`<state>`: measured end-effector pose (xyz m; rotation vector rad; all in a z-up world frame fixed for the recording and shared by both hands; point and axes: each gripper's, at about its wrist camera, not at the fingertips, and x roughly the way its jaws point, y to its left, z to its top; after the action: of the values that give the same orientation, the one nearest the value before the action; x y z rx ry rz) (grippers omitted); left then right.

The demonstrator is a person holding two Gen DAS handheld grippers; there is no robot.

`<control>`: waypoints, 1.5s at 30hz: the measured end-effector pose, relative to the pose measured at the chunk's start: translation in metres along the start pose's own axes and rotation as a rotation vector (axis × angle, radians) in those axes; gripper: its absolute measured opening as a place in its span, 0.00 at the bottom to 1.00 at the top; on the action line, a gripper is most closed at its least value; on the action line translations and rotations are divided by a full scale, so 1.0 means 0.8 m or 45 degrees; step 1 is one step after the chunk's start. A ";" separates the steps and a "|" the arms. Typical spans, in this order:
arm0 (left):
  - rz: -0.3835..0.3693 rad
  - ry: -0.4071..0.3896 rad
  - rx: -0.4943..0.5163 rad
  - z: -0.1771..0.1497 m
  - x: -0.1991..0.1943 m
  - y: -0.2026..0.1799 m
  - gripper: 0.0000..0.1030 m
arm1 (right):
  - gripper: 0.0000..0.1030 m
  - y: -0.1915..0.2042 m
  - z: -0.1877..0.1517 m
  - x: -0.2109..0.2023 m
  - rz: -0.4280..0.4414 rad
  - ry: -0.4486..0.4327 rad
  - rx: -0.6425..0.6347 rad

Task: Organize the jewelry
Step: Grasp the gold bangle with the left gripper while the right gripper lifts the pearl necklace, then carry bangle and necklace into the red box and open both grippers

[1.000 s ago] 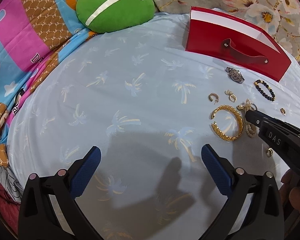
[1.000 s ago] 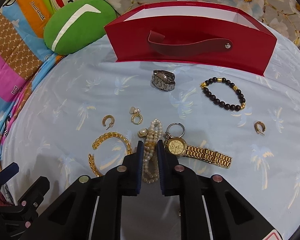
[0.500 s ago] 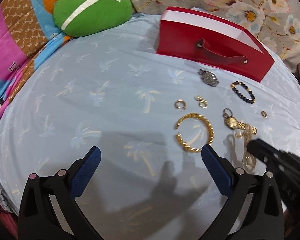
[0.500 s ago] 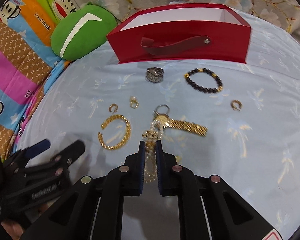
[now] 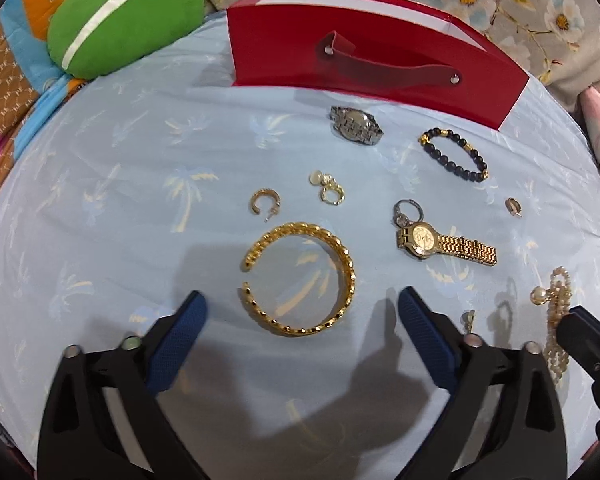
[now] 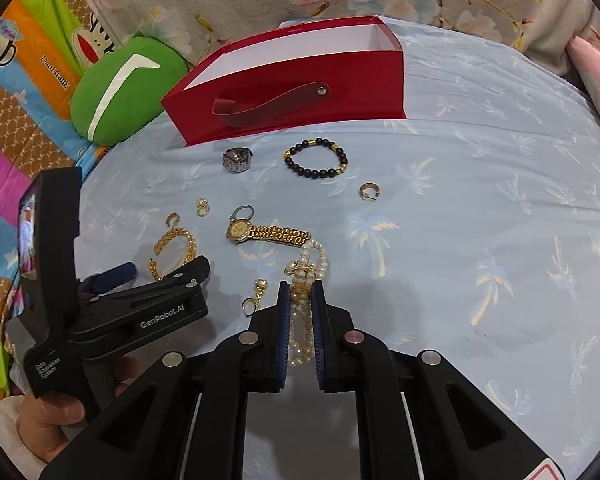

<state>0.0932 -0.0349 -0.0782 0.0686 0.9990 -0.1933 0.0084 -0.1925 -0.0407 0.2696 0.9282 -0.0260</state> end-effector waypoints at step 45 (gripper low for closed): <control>-0.139 -0.535 0.061 0.150 -0.185 0.009 0.51 | 0.09 0.036 0.165 -0.111 0.110 -0.473 -0.121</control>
<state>0.1163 -0.0262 0.1105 0.0158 0.5797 -0.3170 0.0629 -0.2046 0.1113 0.2072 0.5465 0.0463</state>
